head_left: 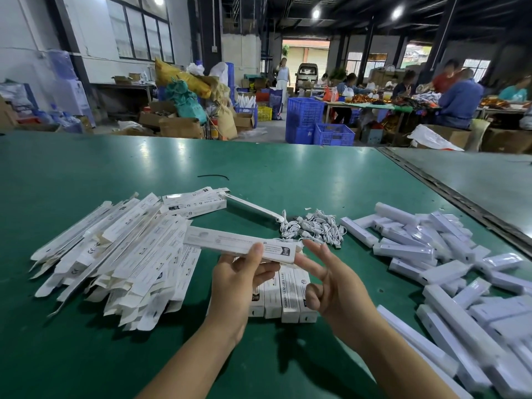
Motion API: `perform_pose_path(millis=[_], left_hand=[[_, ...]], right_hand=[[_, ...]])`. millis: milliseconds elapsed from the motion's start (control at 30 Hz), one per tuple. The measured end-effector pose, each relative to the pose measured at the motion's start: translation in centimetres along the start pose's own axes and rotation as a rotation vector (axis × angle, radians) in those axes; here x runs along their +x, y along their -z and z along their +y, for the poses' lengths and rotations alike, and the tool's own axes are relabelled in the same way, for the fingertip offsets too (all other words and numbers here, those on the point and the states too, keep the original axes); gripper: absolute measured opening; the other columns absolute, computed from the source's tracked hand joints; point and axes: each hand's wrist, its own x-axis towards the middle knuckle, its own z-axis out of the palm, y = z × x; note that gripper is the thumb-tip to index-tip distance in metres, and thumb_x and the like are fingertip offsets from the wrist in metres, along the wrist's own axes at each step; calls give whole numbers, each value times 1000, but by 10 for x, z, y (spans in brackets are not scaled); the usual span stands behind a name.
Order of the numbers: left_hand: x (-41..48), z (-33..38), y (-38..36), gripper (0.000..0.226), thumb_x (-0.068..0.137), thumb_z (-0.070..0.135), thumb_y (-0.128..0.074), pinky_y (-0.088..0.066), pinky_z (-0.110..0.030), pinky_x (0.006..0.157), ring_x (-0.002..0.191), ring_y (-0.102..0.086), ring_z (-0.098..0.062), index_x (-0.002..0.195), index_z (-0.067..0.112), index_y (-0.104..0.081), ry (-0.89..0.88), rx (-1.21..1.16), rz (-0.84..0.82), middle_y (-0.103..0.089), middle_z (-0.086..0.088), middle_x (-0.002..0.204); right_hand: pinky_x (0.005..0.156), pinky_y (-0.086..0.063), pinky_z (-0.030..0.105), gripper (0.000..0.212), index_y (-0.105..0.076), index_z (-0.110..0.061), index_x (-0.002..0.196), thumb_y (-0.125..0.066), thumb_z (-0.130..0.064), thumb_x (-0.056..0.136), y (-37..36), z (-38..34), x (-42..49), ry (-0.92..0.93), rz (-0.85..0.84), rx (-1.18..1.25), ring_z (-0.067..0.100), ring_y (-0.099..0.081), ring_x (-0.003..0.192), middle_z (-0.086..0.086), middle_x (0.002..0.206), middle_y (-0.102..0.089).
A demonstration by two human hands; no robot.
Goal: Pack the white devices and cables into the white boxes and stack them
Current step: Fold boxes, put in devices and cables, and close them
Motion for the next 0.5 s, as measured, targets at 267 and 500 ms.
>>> perform_pose_path(millis=[267, 500], left_hand=[[5, -3, 4, 65, 76, 46, -67, -54, -25, 63, 67, -68, -18, 125, 6, -51, 42, 25, 56, -74, -11, 80], [1, -4, 10, 68, 94, 41, -56, -58, -31, 67, 69, -69, -18, 146, 62, -17, -193, 512, -90, -74, 0, 80]], right_hand=[[52, -44, 17, 25, -79, -30, 94, -66, -10, 89, -3, 0, -5, 333, 46, -394, 9, -55, 55, 2, 79, -73], [63, -52, 28, 15, -71, -26, 77, -75, -13, 84, -1, 14, -2, 416, 208, -665, 14, -64, 69, -4, 77, -70]])
